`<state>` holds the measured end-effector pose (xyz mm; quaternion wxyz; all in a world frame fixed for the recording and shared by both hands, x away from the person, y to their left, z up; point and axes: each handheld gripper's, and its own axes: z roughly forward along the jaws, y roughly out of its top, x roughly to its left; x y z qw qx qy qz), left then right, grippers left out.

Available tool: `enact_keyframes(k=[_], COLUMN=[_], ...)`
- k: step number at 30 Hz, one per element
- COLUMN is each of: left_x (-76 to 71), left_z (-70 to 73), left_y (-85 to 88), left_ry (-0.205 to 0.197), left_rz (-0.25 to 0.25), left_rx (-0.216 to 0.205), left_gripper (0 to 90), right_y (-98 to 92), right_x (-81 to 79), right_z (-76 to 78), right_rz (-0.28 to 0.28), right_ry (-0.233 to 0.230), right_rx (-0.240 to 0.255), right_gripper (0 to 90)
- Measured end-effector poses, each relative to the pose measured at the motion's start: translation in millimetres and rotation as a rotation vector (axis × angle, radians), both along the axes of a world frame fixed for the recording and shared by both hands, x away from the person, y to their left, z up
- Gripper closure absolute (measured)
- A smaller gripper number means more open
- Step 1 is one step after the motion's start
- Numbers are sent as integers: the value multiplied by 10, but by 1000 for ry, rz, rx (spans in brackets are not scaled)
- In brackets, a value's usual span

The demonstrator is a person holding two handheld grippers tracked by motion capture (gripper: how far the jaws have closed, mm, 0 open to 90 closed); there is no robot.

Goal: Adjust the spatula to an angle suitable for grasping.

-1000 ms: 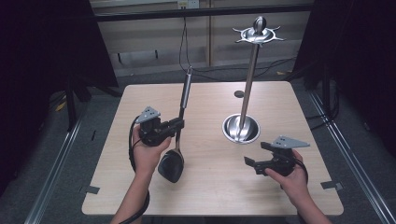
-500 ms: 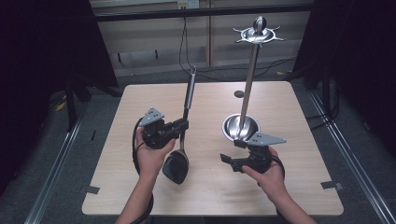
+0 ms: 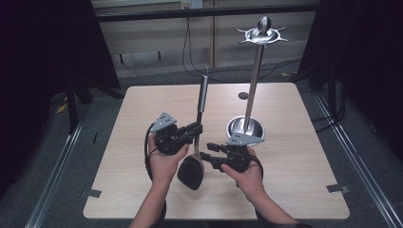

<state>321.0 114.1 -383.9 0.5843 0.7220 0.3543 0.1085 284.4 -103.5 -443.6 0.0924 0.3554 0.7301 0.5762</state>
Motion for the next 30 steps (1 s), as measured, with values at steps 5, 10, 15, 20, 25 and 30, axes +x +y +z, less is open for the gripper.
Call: enact_keyframes(k=[5,10,15,20,25,30], left_x=[-19,-27,-28,-8,1,34], left_z=[12,-36,-43,-16,-24,-159], left_y=[-47,-82,-91,-50,21,163], left_ry=[-3,19,15,0,-14,6], left_rz=[-11,-13,-31,-29,-8,41], left_rx=[-7,-31,-62,-61,-30,-3], left_gripper=[751,751,748,648,447,338], right_y=[98,179,118,24,-124,-209], right_x=[28,66,73,72,76,51], right_z=[-2,-11,-22,-16,-59,-24], right_rz=[-1,9,-3,-17,-34,-29], right_ry=[-6,-8,-4,-14,-23,-37], right_rx=[15,2,10,-3,-12,-5], right_gripper=[605,795,875,885,886,885])
